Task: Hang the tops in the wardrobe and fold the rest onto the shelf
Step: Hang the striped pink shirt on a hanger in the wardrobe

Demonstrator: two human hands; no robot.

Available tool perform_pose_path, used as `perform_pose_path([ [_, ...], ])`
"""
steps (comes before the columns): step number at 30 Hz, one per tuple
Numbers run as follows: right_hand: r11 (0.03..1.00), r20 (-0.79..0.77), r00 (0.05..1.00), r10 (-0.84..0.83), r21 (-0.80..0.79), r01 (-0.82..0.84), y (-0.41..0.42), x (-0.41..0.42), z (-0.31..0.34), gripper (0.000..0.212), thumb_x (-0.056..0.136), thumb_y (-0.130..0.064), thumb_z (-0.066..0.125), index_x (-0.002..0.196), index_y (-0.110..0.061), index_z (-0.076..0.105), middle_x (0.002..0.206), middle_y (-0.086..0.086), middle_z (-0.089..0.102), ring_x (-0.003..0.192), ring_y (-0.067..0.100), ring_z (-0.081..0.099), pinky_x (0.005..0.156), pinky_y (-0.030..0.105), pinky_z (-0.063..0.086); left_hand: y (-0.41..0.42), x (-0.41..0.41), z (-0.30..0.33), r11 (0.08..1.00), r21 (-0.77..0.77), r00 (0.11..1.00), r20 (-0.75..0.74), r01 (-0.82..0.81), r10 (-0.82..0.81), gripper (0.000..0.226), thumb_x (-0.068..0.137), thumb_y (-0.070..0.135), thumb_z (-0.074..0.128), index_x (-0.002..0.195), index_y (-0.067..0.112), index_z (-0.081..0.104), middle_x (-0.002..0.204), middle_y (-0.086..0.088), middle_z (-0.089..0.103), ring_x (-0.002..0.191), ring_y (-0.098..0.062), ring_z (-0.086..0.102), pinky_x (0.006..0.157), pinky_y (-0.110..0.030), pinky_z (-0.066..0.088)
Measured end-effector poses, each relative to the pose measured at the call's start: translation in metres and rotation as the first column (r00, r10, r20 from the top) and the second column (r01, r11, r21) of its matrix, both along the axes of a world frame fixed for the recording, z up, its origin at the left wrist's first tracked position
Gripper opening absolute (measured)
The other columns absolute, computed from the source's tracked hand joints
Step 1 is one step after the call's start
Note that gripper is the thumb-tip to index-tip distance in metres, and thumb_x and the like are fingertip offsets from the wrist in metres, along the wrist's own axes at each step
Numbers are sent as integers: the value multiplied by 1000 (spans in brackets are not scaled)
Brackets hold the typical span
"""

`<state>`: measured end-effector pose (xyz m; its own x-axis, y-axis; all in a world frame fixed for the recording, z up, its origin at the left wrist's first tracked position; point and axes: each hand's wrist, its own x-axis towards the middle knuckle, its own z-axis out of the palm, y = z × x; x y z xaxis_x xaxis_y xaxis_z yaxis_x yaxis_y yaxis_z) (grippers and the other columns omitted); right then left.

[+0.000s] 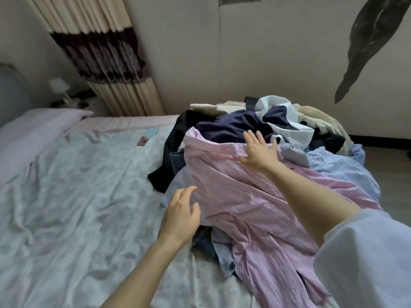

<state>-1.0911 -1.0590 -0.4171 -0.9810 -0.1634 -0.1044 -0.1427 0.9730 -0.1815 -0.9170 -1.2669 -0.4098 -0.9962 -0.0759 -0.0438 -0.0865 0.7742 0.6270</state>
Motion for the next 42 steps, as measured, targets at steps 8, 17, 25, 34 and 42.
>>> perform_pose_path([
  [8, 957, -254, 925, 283, 141, -254, -7, 57, -32, 37, 88, -26, 50, 124, -20, 45, 104, 3, 63, 102, 23, 55, 100, 42, 24, -14, 7, -7, 998, -48, 999, -14, 40, -40, 48, 96, 17, 47, 142, 20, 35, 143, 2, 35, 130, -16, 35, 102, -26, 34],
  [17, 856, -355, 792, 496, 45, -515, 42, 212, 56, 38, 60, -11, 80, 93, -25, 71, 71, -6, 60, 66, 17, 59, 70, 32, 48, 24, 47, 48, 858, -355, 911, -38, 372, -410, 101, 83, 41, 62, 135, 56, -24, 150, 18, -28, 142, -15, -21, 116, -45, -5],
  [25, 984, -250, 968, 27, -165, -70, 117, 395, 151, 37, 70, -7, 65, 105, -13, 69, 89, 2, 68, 86, 24, 65, 79, 40, 46, 106, 153, 110, 675, 75, 678, -11, 734, -735, 15, 85, 26, 60, 88, 20, 47, 87, 0, 61, 92, -23, 58, 84, -34, 43],
  [34, 808, -321, 758, -568, -393, 438, 186, 591, 240, 32, 75, 11, 63, 103, -2, 69, 95, 12, 66, 91, 30, 64, 85, 39, 48, 213, 286, 196, 287, 365, 366, -167, 886, -916, 15, 84, 22, 67, 88, 9, 61, 72, 7, 54, 62, -1, 47, 62, -22, 39],
  [42, 709, -413, 578, -703, -344, 616, 199, 790, 329, 26, 85, -7, 67, 110, 0, 66, 101, 14, 63, 96, 27, 60, 86, 32, 43, 288, 422, 298, -29, 536, 176, -327, 844, -929, 55, 80, 59, 52, 71, 5, 58, 57, 8, 39, 50, -6, 32, 46, -22, 25],
])
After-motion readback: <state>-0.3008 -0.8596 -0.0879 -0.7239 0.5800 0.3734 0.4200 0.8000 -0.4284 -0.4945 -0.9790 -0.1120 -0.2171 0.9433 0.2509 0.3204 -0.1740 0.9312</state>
